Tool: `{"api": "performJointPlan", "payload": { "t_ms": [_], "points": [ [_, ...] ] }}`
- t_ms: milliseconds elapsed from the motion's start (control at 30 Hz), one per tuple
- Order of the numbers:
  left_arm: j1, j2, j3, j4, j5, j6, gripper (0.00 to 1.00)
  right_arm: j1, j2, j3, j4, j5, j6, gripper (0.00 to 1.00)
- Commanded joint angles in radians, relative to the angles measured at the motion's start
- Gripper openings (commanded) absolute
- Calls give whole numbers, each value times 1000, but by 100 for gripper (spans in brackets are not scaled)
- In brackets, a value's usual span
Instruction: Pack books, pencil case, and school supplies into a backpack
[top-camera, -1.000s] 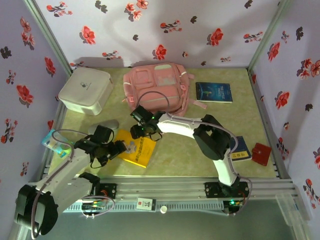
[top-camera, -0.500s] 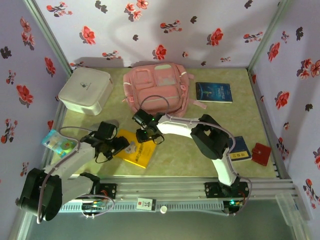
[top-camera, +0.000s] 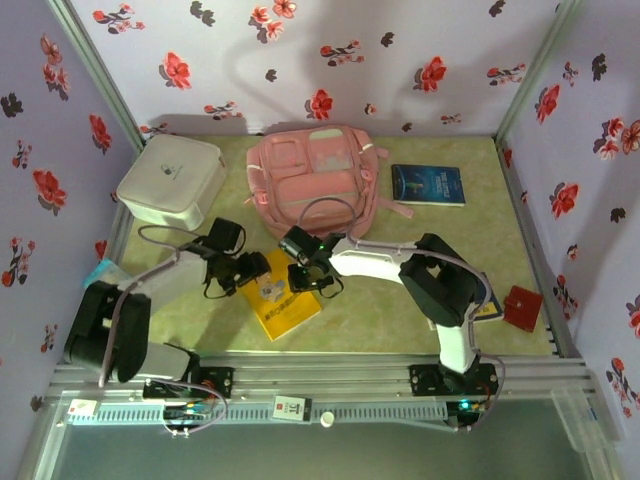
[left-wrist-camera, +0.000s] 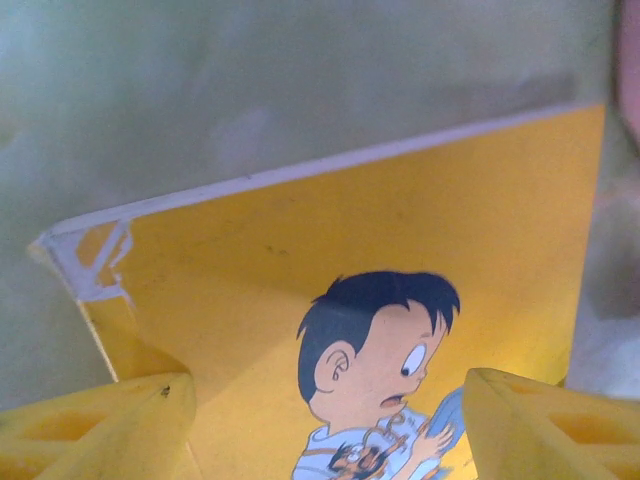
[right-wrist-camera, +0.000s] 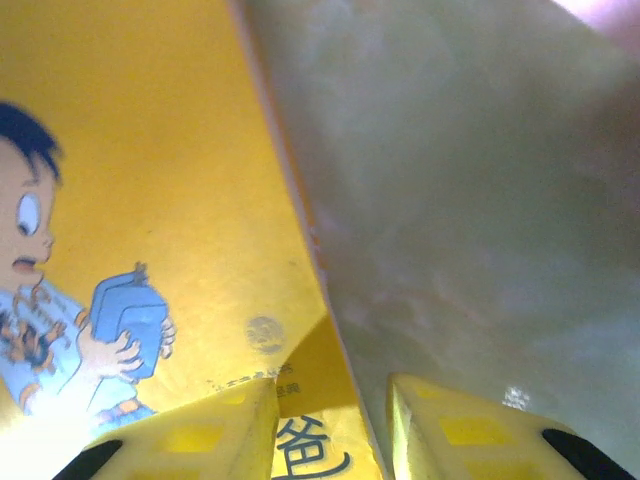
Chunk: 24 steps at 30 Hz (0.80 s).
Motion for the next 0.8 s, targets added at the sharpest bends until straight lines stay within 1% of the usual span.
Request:
{"api": "performJointPlan", "payload": {
  "t_ms": [0, 133, 233, 367, 500, 667, 767],
  "points": [
    [16, 68, 58, 56, 9, 85, 73, 4, -19, -17, -16, -13, 33, 34],
    [20, 2, 114, -53, 10, 104, 74, -2, -27, -2, -32, 35, 62, 34],
    [29, -68, 79, -111, 3, 82, 75, -8, -34, -11, -8, 53, 78, 34],
    [30, -121, 11, -149, 19, 40, 76, -19, -21, -13, -9, 48, 79, 32],
    [29, -146, -46, -144, 64, 12, 75, -22, -6, -13, -14, 40, 77, 28],
    [21, -144, -107, -69, 110, -33, 74, -23, 12, -18, -28, 40, 86, 27],
    [15, -130, -127, -10, 143, -48, 71, -24, 22, -19, -27, 35, 90, 26]
  ]
}}
